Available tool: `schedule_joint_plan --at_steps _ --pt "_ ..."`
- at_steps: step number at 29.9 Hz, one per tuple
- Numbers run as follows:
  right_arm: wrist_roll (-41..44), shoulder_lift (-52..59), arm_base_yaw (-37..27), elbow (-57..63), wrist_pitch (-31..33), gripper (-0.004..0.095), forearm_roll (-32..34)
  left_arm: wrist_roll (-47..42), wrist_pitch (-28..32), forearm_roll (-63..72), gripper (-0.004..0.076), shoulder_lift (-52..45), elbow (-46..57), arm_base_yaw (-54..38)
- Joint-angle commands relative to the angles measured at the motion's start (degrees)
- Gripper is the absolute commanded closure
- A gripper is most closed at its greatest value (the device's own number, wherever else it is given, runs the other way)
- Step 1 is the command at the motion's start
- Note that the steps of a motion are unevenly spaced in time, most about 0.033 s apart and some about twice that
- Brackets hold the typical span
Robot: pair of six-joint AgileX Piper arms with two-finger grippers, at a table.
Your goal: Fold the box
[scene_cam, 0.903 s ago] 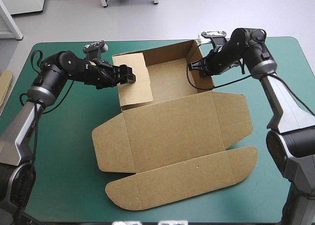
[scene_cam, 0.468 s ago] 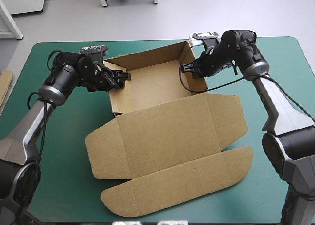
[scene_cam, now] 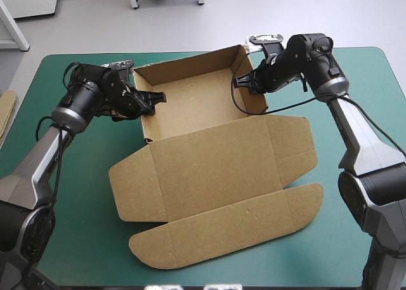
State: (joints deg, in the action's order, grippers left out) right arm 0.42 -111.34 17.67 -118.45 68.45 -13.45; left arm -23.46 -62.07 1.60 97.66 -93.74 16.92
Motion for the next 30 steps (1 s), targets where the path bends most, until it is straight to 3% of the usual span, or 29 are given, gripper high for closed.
schedule_joint_plan --at_steps 1,4,7,16,22,30 --pt "0.53 3.29 -0.04 -2.17 -2.67 0.0911 -1.69 -0.89 2.08 2.59 0.0488 -2.71 -3.34 0.33" --pt "0.81 3.19 -0.04 -2.17 -2.67 0.0911 -1.69 -0.63 4.60 5.86 0.0650 -2.71 -3.59 0.33" --pt "0.71 3.19 -0.04 -2.17 -2.15 0.0911 -0.84 -0.19 6.18 7.00 0.0730 -2.71 -3.59 0.33" --pt "1.87 3.19 -0.02 -2.17 2.71 0.0911 8.10 -0.85 5.85 -0.43 0.0732 -2.34 -3.73 0.96" --pt "2.87 3.32 -0.02 -2.17 2.97 0.0911 10.17 1.94 -2.98 -6.15 0.0732 0.81 -4.94 1.06" --pt "4.05 3.32 -0.02 -1.54 2.97 0.0911 13.45 4.50 -4.05 -6.69 0.0732 3.16 -9.03 1.06"
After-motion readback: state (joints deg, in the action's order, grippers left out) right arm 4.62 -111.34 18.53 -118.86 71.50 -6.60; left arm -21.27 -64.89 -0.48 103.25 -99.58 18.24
